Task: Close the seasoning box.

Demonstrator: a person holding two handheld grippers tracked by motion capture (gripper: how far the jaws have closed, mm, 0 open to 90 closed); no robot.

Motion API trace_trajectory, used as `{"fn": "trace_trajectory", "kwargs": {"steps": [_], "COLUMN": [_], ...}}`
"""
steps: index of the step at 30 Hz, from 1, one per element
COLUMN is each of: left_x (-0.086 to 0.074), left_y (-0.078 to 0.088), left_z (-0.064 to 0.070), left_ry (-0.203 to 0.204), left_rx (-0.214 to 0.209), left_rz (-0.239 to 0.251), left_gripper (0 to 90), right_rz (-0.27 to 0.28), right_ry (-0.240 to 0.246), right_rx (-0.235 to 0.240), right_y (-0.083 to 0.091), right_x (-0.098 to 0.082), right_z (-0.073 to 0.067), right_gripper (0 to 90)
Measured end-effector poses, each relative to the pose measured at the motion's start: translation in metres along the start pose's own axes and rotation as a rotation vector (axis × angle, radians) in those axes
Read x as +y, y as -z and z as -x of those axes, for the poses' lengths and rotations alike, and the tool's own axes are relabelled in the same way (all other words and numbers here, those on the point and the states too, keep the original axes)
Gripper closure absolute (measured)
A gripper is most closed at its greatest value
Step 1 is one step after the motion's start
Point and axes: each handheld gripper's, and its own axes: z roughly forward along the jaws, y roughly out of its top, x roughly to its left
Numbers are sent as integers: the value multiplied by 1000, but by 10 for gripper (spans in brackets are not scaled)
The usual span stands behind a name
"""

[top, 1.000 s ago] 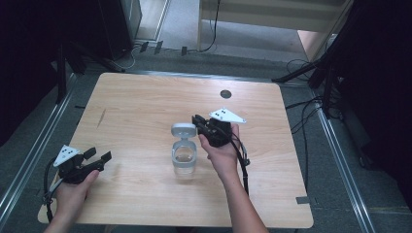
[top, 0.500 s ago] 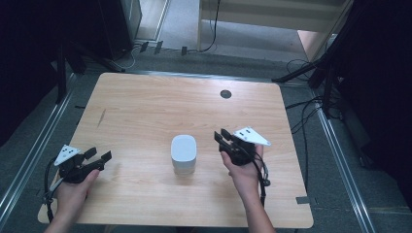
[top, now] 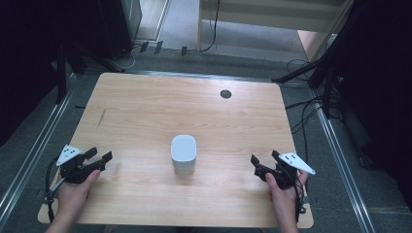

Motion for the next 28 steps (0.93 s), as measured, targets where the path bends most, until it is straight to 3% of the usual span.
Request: {"fn": "trace_trajectory", "kwargs": {"steps": [2,3,5,7,12,15,21,24,28], "left_x": [0,0,0,0,0,0,1,1,1], "left_y": [0,0,0,0,0,-2,-4,-5,-5], "left_z": [0,0,0,0,1,2,5,5,6], "left_ry": [0,-1,-1,-1,-7,-16,-39,-36,-49], "left_rx": [0,0,0,-1,2,6,13,19,32], "left_rz": [1,1,1,2,-1,-12,-21,-29,-32], "left_gripper": [339,339,339,341,343,347,352,357,376], "right_rz": [0,-4,-5,-20,-29,12,-3,-5,-15], "right_ry": [-8,-18,-15,-24,-57,-84,-69,-95,-96], "right_rx": [-11,-30,-33,-61,-73,-77,-96,-96,-101], "right_y": [7,15,18,29,42,47,42,42,41], "right_x": [-6,-13,-15,-27,-41,-44,-43,-43,-43], "right_z": [10,22,26,39,52,54,51,54,54], "right_gripper": [139,140,141,144,154,167,169,169,169]}}
